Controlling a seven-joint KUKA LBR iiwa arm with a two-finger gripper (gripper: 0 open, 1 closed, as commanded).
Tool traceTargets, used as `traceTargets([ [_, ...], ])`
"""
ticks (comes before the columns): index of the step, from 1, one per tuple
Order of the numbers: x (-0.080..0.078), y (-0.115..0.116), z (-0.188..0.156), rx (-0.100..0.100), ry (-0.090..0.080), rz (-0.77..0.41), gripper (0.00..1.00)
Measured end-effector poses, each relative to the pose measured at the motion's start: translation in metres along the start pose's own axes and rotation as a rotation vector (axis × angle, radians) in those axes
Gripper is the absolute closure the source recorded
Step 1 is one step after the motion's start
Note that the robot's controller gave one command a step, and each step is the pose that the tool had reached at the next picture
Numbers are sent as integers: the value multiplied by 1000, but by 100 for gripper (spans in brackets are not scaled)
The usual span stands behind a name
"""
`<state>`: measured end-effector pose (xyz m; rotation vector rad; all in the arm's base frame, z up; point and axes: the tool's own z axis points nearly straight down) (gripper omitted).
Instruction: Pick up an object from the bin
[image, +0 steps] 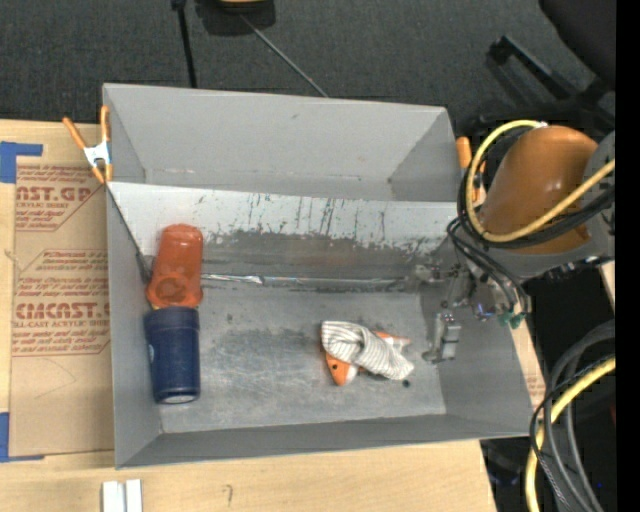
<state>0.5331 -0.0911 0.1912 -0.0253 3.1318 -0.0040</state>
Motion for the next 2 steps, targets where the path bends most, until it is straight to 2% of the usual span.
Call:
traceTargets([
  [1, 4, 47, 37, -1, 10, -75, 0],
  [2, 3, 71, 67, -7, 8, -46, 0],
])
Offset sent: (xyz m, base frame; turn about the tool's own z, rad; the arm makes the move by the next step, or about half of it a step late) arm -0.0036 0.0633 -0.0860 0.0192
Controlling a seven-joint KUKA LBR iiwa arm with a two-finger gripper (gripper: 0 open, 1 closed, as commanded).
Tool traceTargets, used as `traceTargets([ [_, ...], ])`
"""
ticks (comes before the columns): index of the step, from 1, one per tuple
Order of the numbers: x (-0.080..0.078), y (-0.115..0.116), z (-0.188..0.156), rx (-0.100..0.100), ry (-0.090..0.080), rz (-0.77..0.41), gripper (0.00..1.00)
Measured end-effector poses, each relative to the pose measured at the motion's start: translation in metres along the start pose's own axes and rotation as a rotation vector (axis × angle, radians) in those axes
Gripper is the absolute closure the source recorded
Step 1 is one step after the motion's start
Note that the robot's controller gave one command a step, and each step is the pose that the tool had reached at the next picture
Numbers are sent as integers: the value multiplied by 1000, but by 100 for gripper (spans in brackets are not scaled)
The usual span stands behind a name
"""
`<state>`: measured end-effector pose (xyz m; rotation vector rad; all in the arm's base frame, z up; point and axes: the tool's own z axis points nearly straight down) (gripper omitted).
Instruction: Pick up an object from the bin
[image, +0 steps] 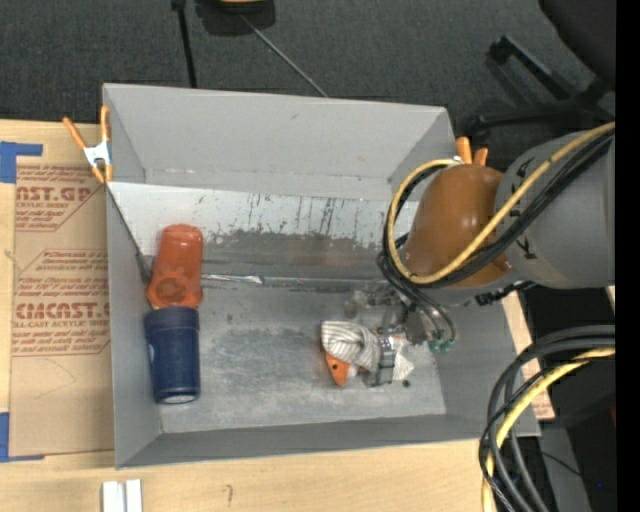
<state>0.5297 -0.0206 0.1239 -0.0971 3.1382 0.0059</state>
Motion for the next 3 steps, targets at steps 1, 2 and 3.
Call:
traceTargets([
  [1, 21, -15, 31, 4, 0, -38, 100],
  [2, 21, -14, 31, 4, 0, -38, 100],
  [3, -8, -30, -146, 6, -8, -49, 100],
])
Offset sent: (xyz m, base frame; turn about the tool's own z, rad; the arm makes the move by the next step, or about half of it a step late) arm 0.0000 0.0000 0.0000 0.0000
